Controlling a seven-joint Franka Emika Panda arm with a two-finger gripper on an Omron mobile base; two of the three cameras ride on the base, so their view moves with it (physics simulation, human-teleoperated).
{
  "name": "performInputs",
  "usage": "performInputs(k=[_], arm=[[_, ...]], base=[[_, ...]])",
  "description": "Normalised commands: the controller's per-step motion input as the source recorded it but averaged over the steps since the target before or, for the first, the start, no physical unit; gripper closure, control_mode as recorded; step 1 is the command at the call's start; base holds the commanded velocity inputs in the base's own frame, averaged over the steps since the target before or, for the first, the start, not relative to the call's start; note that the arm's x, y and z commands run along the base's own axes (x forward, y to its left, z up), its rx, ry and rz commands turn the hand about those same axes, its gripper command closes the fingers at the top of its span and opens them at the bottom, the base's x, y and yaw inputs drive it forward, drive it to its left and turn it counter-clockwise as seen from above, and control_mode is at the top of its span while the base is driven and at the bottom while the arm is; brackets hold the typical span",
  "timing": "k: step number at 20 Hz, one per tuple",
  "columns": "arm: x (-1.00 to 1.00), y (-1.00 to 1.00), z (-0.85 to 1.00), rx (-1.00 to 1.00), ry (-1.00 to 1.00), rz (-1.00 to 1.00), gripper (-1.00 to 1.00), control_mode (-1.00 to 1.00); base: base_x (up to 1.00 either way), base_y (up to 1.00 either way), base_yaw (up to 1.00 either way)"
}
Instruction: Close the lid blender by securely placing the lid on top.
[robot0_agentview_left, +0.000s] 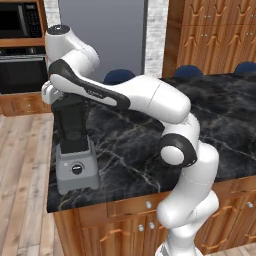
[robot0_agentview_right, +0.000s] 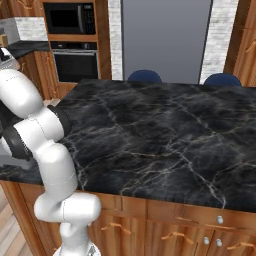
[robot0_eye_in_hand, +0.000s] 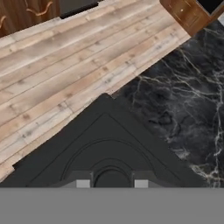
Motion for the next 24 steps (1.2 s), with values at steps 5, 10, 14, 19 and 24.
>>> performInputs(k=[5, 10, 14, 19, 24], arm=[[0.0, -0.06, -0.21, 0.07, -0.09, -0.1, 1.0, -1.0], [0.0, -0.26, -0.26, 0.14, 0.05, -0.04, 1.0, -1.0], [-0.01, -0.08, -0.41, 0.03, 0.04, -0.06, 1.0, -1.0], [-0.04, -0.06, -0.59, 0.03, 0.0, 0.0, -1.0, -1.0], [0.0, -0.06, -0.27, 0.02, 0.0, 0.0, -1.0, -1.0]], base=[[0.0, 0.0, 0.0], [0.0, 0.0, 0.0], [0.0, 0.0, 0.0], [0.0, 0.0, 0.0], [0.0, 0.0, 0.0]])
